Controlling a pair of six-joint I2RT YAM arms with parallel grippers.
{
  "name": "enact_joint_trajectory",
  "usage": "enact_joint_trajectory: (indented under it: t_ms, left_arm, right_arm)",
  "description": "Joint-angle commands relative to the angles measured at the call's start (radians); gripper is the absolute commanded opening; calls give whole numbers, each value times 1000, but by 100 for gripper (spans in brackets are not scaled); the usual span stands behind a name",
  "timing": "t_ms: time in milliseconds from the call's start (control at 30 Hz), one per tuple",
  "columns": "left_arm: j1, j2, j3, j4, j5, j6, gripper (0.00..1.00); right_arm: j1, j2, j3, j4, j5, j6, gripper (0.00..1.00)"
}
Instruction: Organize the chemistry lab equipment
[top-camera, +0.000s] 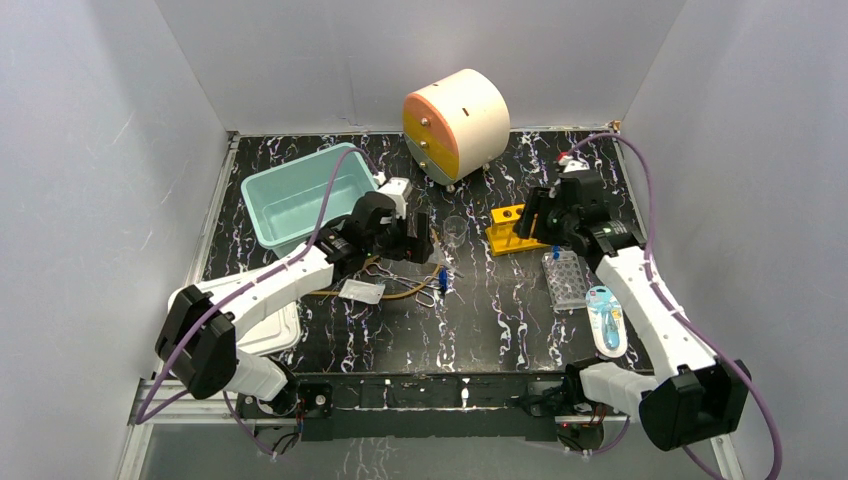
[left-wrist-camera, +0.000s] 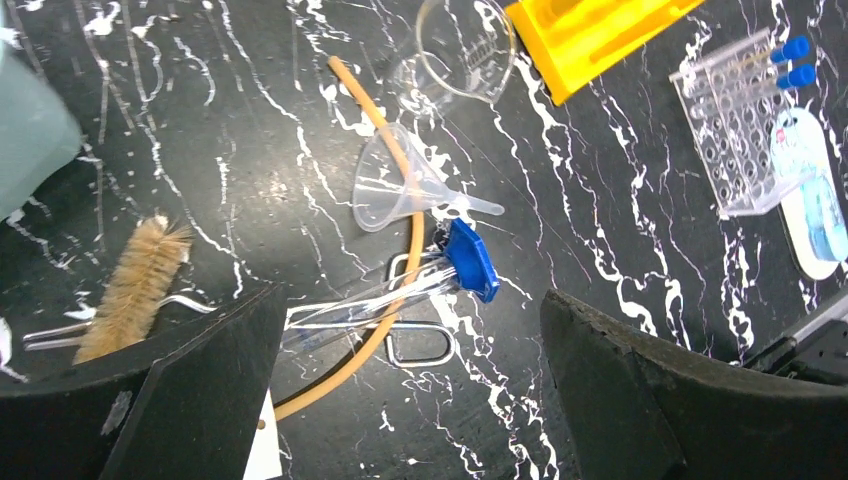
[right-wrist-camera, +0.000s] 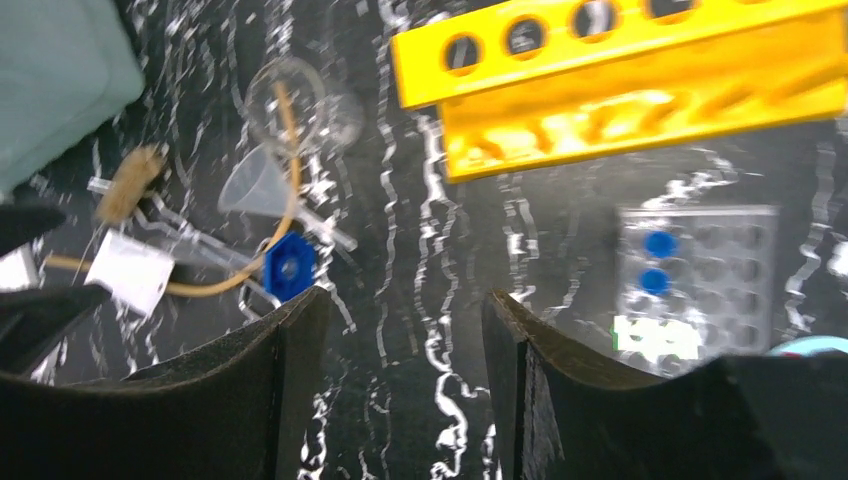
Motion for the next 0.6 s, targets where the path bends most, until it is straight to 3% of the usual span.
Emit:
enact_joint_trajectory:
  t_ms: [0, 267, 367, 567]
  left_arm:
    - [46, -66, 34, -73, -33, -67, 98]
    - [164, -114, 30, -163, 2, -173, 95]
    - [180, -160, 9, -160, 17, -181, 98]
    - [190, -202, -3, -176, 17, -179, 98]
  right_arm:
    - [150, 70, 61, 34, -16, 54, 66]
    - [419, 310, 156, 45, 213, 148, 63]
    - [440, 379, 187, 27, 275, 208, 64]
    - [440, 505, 278, -13, 338, 272, 75]
